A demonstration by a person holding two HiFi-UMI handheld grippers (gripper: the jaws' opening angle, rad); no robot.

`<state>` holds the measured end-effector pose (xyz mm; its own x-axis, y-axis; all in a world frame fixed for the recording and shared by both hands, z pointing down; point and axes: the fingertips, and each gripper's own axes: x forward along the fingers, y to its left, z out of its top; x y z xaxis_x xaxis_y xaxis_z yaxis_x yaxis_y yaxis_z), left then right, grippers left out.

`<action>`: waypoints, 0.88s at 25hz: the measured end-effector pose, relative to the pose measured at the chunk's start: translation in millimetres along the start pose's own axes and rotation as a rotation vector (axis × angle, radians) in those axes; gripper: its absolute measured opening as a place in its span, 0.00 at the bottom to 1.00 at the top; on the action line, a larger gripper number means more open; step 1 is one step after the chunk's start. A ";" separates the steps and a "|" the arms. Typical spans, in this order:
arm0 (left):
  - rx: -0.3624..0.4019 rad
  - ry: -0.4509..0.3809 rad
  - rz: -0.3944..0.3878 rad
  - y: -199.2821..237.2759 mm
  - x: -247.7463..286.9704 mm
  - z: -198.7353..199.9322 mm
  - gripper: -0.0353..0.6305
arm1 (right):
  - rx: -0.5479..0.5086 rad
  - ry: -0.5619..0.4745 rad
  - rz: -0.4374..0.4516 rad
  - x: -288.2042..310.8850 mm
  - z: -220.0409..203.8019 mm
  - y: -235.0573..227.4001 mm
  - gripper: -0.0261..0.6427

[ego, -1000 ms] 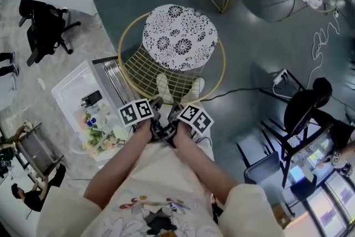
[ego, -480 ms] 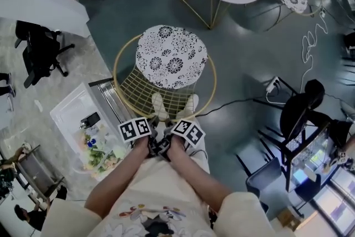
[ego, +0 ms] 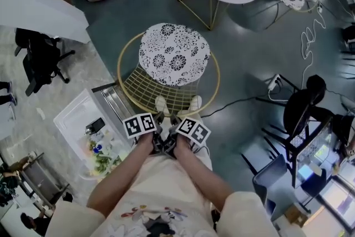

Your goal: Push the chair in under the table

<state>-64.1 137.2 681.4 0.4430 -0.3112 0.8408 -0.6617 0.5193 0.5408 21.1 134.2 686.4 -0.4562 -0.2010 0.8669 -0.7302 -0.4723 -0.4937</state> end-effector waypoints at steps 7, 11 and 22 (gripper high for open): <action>0.018 -0.006 -0.018 -17.0 9.4 30.4 0.28 | 0.002 -0.033 0.027 7.9 29.9 19.5 0.18; 0.016 -0.012 -0.016 -29.7 17.1 47.5 0.28 | -0.010 -0.032 0.038 13.2 50.3 28.8 0.18; -0.004 -0.036 0.011 -65.0 36.3 91.1 0.28 | -0.063 0.033 0.064 20.1 102.1 53.7 0.18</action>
<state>-60.1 19.6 679.0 0.4134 -0.3335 0.8473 -0.6643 0.5259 0.5311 24.6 17.2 684.3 -0.5187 -0.2008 0.8311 -0.7291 -0.4039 -0.5526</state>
